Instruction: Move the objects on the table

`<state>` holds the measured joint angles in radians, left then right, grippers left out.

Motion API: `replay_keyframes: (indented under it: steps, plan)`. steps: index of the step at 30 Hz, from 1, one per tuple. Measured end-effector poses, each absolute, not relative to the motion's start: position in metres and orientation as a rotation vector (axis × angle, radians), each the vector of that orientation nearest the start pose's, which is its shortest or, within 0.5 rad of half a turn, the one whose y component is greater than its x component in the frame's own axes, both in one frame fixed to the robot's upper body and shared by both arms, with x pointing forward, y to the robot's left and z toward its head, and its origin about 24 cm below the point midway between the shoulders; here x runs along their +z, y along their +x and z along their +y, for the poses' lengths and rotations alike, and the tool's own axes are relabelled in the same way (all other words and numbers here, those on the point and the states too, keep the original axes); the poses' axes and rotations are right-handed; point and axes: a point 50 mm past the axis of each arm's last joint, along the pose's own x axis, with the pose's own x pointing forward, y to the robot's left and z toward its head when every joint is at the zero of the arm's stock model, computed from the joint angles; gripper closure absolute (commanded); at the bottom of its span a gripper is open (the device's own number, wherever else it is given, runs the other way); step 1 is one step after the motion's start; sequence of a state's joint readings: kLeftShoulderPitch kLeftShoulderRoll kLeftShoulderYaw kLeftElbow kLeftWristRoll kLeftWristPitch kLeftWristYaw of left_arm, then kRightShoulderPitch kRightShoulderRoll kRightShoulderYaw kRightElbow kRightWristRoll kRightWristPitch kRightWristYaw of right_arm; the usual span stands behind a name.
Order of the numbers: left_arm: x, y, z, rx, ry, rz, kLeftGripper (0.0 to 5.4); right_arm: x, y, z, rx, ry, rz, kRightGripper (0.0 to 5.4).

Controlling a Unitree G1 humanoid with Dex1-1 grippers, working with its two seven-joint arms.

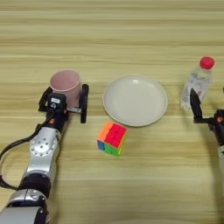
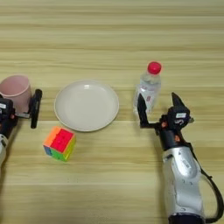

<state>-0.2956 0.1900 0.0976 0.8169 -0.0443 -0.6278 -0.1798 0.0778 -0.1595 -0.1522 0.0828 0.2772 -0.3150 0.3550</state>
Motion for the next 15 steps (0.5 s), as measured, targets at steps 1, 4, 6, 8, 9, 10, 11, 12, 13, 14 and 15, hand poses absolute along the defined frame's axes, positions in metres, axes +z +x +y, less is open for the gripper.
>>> replay_keyframes:
  steps: [1, 4, 6, 8, 9, 10, 11, 12, 13, 14, 15]
  plan:
    - [0.004, 0.286, 0.200, -0.097, 0.141, -0.102, 0.00, 0.044, 0.226, -0.211, 0.160, 0.043, -0.195, 0.04]
    - [0.005, 0.287, 0.200, -0.097, 0.141, -0.103, 0.00, 0.042, 0.220, -0.213, 0.221, 0.034, -0.178, 0.04]
    - [0.005, 0.288, 0.200, -0.096, 0.140, -0.103, 0.00, 0.040, 0.216, -0.212, 0.256, 0.028, -0.172, 0.04]
    - [0.005, 0.288, 0.200, -0.095, 0.139, -0.103, 0.00, 0.039, 0.211, -0.211, 0.288, 0.018, -0.164, 0.04]
    - [0.005, 0.289, 0.200, -0.095, 0.139, -0.103, 0.00, 0.039, 0.208, -0.210, 0.310, 0.010, -0.157, 0.04]
    - [0.005, 0.289, 0.200, -0.095, 0.139, -0.102, 0.00, 0.038, 0.206, -0.210, 0.326, 0.002, -0.155, 0.04]
    - [0.005, 0.289, 0.200, -0.095, 0.139, -0.102, 0.00, 0.038, 0.204, -0.210, 0.340, -0.005, -0.155, 0.04]
    - [0.005, 0.289, 0.200, -0.094, 0.139, -0.102, 0.00, 0.038, 0.202, -0.210, 0.351, -0.010, -0.156, 0.04]
    - [0.005, 0.289, 0.201, -0.093, 0.139, -0.102, 0.00, 0.038, 0.200, -0.207, 0.379, -0.017, -0.158, 0.04]
    - [0.005, 0.289, 0.201, -0.093, 0.139, -0.102, 0.00, 0.039, 0.198, -0.204, 0.404, -0.022, -0.165, 0.04]
    - [0.005, 0.289, 0.201, -0.093, 0.139, -0.102, 0.00, 0.039, 0.198, -0.201, 0.424, -0.024, -0.170, 0.04]
